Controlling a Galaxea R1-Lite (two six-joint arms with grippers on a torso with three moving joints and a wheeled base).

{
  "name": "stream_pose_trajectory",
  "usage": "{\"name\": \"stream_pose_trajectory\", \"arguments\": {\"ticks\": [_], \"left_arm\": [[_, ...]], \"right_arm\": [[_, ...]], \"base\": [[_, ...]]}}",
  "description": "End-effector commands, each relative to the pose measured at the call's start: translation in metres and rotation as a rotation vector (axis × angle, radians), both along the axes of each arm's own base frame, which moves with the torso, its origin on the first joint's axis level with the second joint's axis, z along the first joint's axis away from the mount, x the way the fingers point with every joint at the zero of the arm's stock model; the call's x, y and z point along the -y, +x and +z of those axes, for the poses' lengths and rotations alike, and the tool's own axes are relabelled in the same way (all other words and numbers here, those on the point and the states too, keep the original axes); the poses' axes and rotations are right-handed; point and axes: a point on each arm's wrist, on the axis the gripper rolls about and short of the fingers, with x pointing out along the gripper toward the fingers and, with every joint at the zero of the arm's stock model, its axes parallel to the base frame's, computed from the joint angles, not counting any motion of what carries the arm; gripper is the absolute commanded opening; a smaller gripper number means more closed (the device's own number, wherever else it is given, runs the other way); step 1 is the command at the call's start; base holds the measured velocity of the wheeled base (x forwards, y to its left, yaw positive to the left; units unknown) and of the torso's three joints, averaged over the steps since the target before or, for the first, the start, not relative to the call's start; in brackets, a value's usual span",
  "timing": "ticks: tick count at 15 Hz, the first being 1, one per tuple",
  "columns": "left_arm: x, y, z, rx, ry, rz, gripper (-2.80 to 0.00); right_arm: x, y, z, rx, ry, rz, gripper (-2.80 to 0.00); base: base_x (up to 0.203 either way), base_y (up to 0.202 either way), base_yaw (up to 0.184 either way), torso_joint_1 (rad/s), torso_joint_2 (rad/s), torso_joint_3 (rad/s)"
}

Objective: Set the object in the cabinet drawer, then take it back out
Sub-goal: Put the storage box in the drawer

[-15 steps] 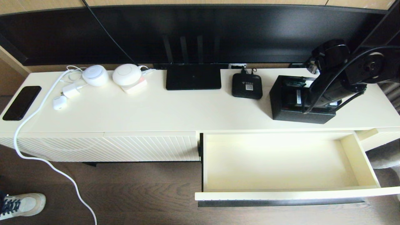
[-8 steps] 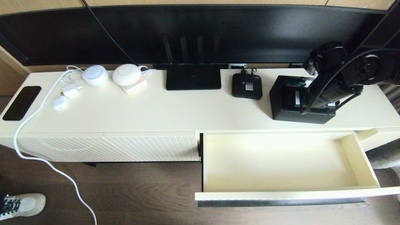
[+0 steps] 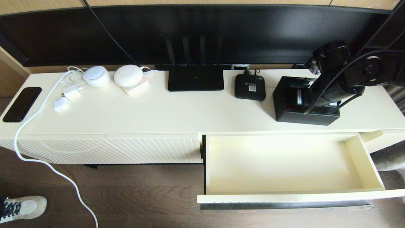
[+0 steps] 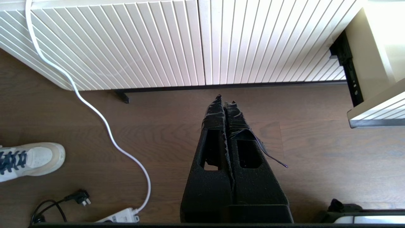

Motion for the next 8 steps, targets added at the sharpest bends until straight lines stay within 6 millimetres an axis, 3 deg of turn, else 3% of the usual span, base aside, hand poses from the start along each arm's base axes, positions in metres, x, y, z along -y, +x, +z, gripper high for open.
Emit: {"name": "stream_pose_trajectory", "arguments": {"ticks": [1,8], "left_arm": [[0.0000,0.0000,-0.0001,0.000,0.000,0.000,-2.80],[0.0000,0.0000,0.0001,0.001,0.000,0.000,-2.80]], "right_arm": [[-0.0001,-0.0002,-0.0010,-0.007,0.000,-0.001,-2.80],[0.0001,-0.0054,0.0004,-0.010,0.000,0.000,-2.80]], "base": [[0.000,0.000,0.000,0.000,0.00,0.000],[0.000,0.000,0.000,0.000,0.00,0.000]]}}
